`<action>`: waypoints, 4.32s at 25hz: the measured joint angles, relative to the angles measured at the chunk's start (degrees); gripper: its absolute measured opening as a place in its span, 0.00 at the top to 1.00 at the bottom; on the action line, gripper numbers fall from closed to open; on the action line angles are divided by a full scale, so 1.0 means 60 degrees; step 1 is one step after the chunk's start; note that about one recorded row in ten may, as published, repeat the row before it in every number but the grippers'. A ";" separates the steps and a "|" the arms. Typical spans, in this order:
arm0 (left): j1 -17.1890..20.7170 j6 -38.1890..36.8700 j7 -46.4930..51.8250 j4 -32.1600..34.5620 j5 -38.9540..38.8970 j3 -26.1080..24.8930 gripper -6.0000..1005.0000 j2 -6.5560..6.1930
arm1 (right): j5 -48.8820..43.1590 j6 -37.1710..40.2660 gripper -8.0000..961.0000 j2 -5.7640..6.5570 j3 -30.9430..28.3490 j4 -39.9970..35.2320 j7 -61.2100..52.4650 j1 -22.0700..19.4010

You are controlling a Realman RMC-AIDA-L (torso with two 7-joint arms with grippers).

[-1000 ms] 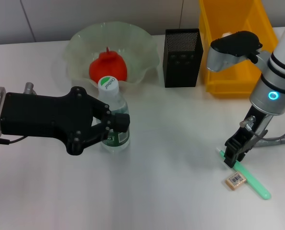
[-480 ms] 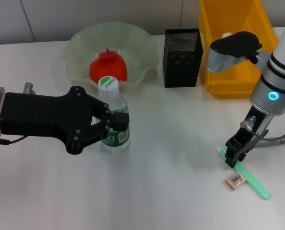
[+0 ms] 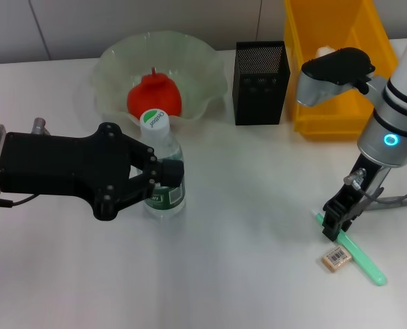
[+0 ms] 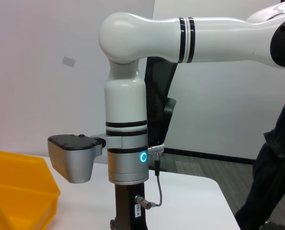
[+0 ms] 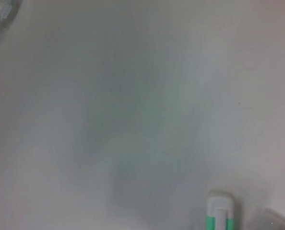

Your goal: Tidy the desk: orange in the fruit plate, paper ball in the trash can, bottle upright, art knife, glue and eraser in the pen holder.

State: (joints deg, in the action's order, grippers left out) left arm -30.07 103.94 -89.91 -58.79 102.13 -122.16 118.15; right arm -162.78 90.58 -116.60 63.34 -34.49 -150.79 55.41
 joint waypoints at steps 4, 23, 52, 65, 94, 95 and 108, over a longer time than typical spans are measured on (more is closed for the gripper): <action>0.0002 0.0004 0.0000 0.0000 -0.0001 0.0000 0.98 -0.0003 | 0.0000 -0.0015 0.72 0.0000 0.0000 0.0028 0.0007 0.0007; 0.0044 0.0005 0.0000 0.0000 -0.0013 0.0000 0.98 0.0009 | -0.0028 0.0026 0.80 -0.0026 0.0006 -0.0055 0.0040 -0.0053; 0.0149 0.0005 0.0090 0.0008 -0.0524 -0.0474 0.98 -0.0013 | 0.1513 0.1033 0.79 -0.0021 -0.1512 -0.5730 0.1158 -0.1313; 0.0289 0.0005 0.0103 0.0015 -0.0984 -0.0523 0.98 -0.0004 | 0.3859 -0.1281 0.79 0.0160 -0.2654 -0.6040 0.3119 -0.1671; 0.0318 -0.0045 0.0085 0.0132 -0.1011 -0.0997 0.99 -0.0020 | 0.7759 -0.4611 0.79 0.0774 -0.3119 -0.1222 0.8256 -0.1424; 0.0325 -0.0044 0.0084 0.0132 -0.1011 -0.0997 0.99 -0.0020 | 0.7769 -0.4736 0.79 0.0775 -0.3126 -0.0928 0.8485 -0.1365; 0.0323 -0.0028 0.0030 0.0242 -0.1010 -0.0997 0.99 -0.0024 | 0.7907 -0.5305 0.79 0.0749 -0.3136 -0.0087 0.9184 -0.1198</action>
State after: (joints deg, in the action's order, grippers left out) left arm -28.13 103.78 -89.73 -57.34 96.07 -128.15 118.01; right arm -115.34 58.75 -112.11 44.53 -35.01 -95.68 48.23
